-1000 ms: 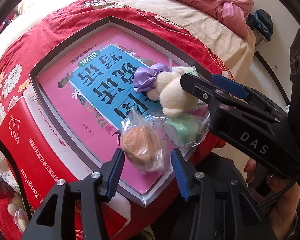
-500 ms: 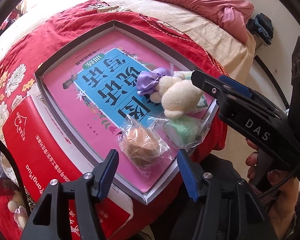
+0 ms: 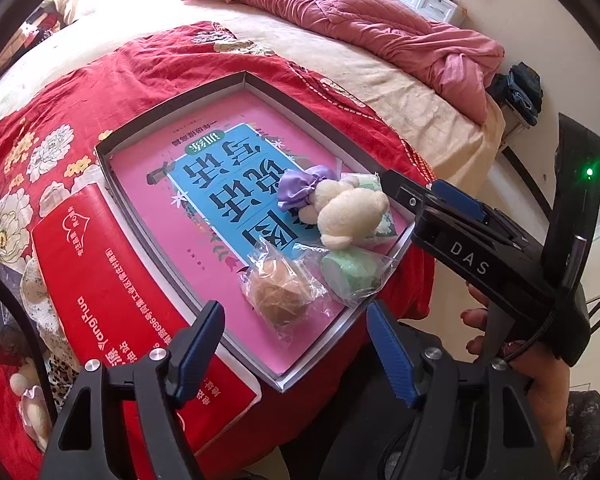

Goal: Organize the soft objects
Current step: 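Move both open tools back from the tray toward the pile of soft items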

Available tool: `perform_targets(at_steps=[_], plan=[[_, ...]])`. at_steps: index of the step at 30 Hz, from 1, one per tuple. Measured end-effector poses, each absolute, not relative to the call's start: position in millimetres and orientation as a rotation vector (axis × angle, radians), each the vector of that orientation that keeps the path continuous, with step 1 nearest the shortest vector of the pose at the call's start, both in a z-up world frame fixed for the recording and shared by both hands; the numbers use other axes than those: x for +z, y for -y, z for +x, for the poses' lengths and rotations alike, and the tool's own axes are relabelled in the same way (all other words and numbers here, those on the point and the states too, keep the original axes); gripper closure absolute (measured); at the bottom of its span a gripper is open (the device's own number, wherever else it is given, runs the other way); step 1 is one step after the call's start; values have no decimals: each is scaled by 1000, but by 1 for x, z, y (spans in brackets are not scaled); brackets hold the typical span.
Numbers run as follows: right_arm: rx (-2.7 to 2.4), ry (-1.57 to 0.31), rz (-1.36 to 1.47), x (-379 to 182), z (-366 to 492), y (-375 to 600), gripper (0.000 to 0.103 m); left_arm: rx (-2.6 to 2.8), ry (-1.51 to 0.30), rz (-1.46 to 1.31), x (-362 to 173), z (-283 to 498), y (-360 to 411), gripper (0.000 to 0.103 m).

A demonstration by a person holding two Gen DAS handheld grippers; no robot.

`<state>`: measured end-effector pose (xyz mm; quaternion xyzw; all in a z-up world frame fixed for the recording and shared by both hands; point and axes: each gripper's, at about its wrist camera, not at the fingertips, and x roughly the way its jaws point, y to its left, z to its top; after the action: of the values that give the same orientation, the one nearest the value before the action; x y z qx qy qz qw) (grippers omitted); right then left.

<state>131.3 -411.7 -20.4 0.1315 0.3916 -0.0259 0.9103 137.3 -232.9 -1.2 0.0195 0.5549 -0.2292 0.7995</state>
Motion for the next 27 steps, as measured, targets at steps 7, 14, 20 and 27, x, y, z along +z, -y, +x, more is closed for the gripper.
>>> perform_targets(at_steps=[7,14,20,27], plan=[[-74,-774,246,-10,126,408,31,-505,-1136,3,12,127,226,26],[-81,-737,226,3,119,402,31,-466,-1084,-31,24,123,214,19],[-76,-705,201,15,115,389,31,-436,-1061,-32,30,118,201,19],[-73,-674,162,29,109,376,31,-411,-1041,-44,37,112,184,19]])
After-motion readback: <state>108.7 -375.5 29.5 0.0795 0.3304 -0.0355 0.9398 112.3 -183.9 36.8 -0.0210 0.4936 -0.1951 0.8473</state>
